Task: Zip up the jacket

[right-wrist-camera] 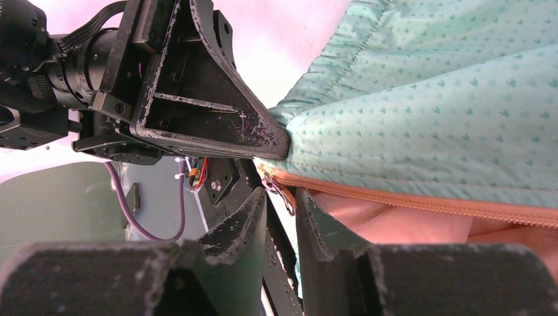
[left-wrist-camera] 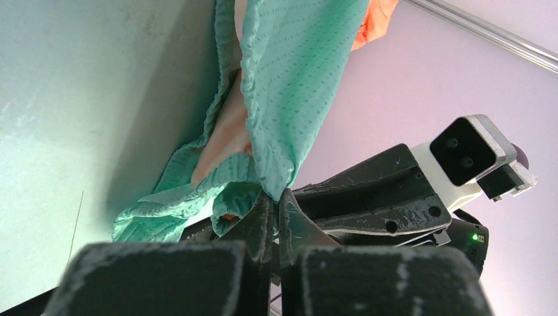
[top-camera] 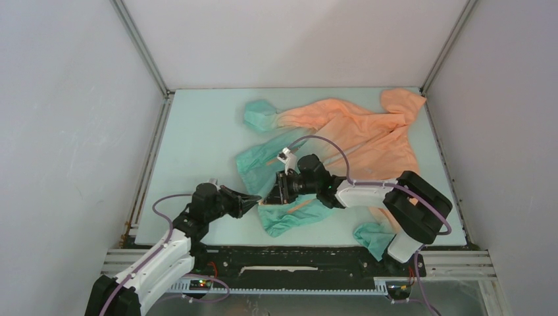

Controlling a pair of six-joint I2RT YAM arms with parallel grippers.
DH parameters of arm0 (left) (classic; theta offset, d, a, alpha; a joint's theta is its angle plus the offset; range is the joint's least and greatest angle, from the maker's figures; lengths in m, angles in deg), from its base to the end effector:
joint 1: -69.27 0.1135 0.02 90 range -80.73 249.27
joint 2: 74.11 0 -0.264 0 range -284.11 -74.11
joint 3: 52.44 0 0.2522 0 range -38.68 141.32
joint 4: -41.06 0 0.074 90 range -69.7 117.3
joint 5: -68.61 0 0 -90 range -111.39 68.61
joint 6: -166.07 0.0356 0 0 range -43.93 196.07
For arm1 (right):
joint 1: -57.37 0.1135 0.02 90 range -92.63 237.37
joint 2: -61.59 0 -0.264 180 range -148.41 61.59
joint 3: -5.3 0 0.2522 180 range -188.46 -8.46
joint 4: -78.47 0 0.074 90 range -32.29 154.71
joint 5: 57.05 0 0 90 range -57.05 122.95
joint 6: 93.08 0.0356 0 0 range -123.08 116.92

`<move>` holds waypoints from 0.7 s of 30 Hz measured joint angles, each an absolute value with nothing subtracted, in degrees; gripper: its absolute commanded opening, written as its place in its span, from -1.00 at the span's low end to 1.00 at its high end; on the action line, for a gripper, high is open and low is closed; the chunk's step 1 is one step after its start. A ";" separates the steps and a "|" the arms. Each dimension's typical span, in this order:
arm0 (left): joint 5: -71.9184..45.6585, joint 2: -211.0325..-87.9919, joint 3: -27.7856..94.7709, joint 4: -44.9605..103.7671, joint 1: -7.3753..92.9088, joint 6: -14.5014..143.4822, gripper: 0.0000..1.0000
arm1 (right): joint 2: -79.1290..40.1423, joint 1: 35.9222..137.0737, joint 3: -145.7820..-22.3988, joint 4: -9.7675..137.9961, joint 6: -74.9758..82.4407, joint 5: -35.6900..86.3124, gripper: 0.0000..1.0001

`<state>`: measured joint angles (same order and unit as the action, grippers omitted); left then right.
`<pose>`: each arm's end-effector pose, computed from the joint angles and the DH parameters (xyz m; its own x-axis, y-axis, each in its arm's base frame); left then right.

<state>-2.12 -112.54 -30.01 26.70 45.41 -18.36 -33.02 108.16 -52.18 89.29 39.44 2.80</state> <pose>0.1310 -0.0708 0.1537 -0.6046 -0.7617 0.2330 -0.5105 0.1461 -0.8474 0.1987 0.2718 0.1780 -0.8517 -0.1194 -0.5102 -0.5142 0.3779 0.7699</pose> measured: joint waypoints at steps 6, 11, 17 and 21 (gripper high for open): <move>-2.10 -112.26 -30.01 26.68 45.41 -18.36 -1.00 | -33.17 108.79 -52.55 88.89 38.22 3.04 -0.63; -2.17 -111.54 -30.01 26.20 45.43 -18.36 -1.00 | -33.17 109.01 -52.88 88.72 37.21 3.43 -0.83; -2.34 -111.43 -30.01 24.71 45.45 -18.32 -1.00 | -33.11 109.38 -53.58 86.21 35.75 4.86 -1.00; -2.76 -111.25 -30.01 23.42 45.45 -17.64 -1.00 | -32.85 109.55 -55.87 80.74 33.71 5.75 -1.00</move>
<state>-2.76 -111.25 -30.01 23.42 45.45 -17.64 -32.85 109.55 -55.87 80.74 33.71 5.75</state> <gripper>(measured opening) 0.014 0.008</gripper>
